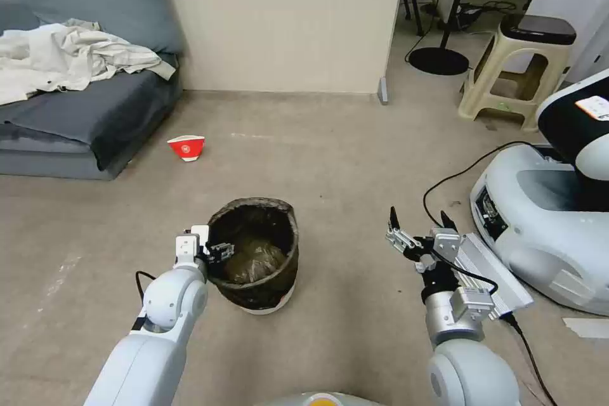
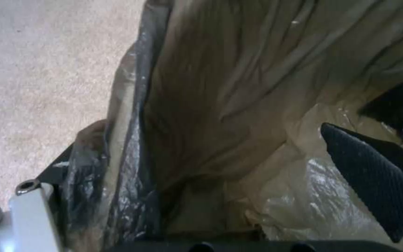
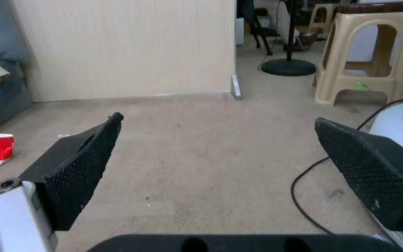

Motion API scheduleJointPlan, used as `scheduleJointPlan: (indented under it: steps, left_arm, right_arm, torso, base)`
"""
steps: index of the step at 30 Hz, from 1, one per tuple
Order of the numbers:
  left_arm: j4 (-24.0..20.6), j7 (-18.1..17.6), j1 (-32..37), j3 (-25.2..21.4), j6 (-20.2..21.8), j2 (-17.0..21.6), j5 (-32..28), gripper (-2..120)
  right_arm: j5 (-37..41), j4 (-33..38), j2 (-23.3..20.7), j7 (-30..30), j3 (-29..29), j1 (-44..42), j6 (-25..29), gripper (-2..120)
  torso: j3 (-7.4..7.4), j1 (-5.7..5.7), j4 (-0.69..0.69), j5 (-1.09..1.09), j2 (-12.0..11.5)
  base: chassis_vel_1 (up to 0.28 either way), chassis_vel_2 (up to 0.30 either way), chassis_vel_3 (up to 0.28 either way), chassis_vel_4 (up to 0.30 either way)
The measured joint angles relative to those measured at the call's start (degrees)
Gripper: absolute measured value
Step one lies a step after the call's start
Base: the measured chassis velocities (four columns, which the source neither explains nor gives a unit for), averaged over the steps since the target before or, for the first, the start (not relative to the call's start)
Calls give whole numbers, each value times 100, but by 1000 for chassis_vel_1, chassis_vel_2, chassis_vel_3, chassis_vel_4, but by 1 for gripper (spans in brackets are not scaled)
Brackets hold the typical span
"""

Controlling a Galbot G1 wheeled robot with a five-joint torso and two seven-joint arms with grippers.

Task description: Pick up the trash can from the floor.

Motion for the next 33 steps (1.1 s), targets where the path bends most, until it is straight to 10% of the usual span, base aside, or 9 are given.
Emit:
scheduleJointPlan:
  steps: [19,33]
  left_arm:
    - [-73,4,59,13,-48,-22,41,32]
    - [-237,23,212,-13,-244,-15,53,10]
  right_arm:
    - [14,0,10,37,0,0,51,100]
    - [19,27,8,42,-2,-32,97,100]
  torso:
    - [-1,0,0,2,0]
    - [0,-1,1,1,0]
  base:
    - [0,0,0,0]
    - [0,0,0,0]
